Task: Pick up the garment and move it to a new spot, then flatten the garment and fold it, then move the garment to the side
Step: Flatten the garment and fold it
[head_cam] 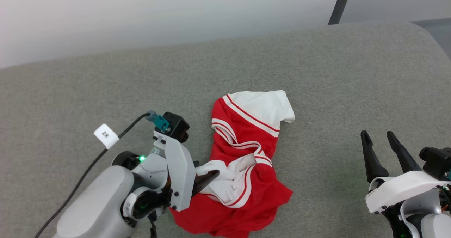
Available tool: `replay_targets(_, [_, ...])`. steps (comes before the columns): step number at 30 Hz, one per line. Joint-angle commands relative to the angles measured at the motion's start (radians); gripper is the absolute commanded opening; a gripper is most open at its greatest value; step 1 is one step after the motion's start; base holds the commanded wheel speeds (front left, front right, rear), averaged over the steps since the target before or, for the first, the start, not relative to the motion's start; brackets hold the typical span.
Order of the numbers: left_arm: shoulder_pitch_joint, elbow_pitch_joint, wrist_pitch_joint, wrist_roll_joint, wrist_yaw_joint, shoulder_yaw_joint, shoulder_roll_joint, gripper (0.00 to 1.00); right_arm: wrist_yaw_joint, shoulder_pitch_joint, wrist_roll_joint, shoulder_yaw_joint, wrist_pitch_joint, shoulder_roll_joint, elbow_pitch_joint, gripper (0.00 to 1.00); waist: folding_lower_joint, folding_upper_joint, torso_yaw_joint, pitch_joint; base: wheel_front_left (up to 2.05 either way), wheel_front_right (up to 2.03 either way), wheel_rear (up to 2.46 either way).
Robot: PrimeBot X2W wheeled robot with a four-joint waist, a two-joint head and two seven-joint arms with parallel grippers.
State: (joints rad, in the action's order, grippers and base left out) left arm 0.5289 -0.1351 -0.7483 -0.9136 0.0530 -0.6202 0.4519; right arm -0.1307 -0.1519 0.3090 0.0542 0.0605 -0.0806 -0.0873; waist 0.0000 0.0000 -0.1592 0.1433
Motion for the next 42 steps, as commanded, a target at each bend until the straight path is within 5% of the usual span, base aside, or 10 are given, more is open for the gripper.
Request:
replay_targets(1, [0.007, -0.002, 0.000, -0.001, 0.005, -0.001, 0.001, 0.62, 0.000, 0.001, 0.012, 0.000, -0.006, 0.002, 0.004, 1.00, 0.0000, 0.0000, -0.005, 0.009, 0.00, 0.00, 0.00])
replay_targets(2, [0.007, -0.008, -0.005, -0.006, 0.005, -0.001, 0.000, 0.50, 0.000, -0.001, 0.012, 0.000, -0.007, 0.004, 0.003, 1.00, 0.0000, 0.0000, -0.006, 0.012, 0.00, 0.00, 0.00])
replay_targets(3, [0.007, -0.013, -0.010, -0.009, 0.005, -0.002, 0.001, 0.19, 0.000, -0.004, 0.013, 0.000, -0.007, 0.005, 0.003, 1.00, 0.0000, 0.0000, -0.007, 0.015, 0.00, 0.00, 0.00])
replay_targets(5, [0.009, -0.020, -0.014, -0.016, 0.006, 0.000, 0.001, 0.00, 0.000, -0.007, 0.013, 0.001, -0.009, 0.007, 0.001, 1.00, 0.0000, 0.0000, -0.006, 0.020, 0.00, 0.00, 0.00])
replay_targets(17, [0.042, 0.005, -0.040, -0.037, 0.000, 0.017, 0.021, 0.00, 0.000, -0.016, 0.007, 0.008, -0.019, 0.013, -0.016, 1.00, 0.0000, 0.0000, 0.010, 0.024, 0.00, 0.00, 0.00])
replay_targets(25, [0.060, 0.054, -0.043, -0.022, -0.031, 0.068, 0.098, 0.00, 0.000, -0.002, -0.003, 0.019, -0.012, 0.013, -0.014, 1.00, 0.0000, 0.0000, 0.032, 0.002, 0.00, 0.00, 0.00])
replay_targets(42, [0.017, -0.039, 0.133, 0.034, -0.053, 0.194, 0.229, 0.00, 0.000, 0.011, -0.002, 0.033, 0.016, -0.010, 0.007, 1.00, 0.0000, 0.0000, 0.053, -0.024, 0.00, 0.00, 0.00])
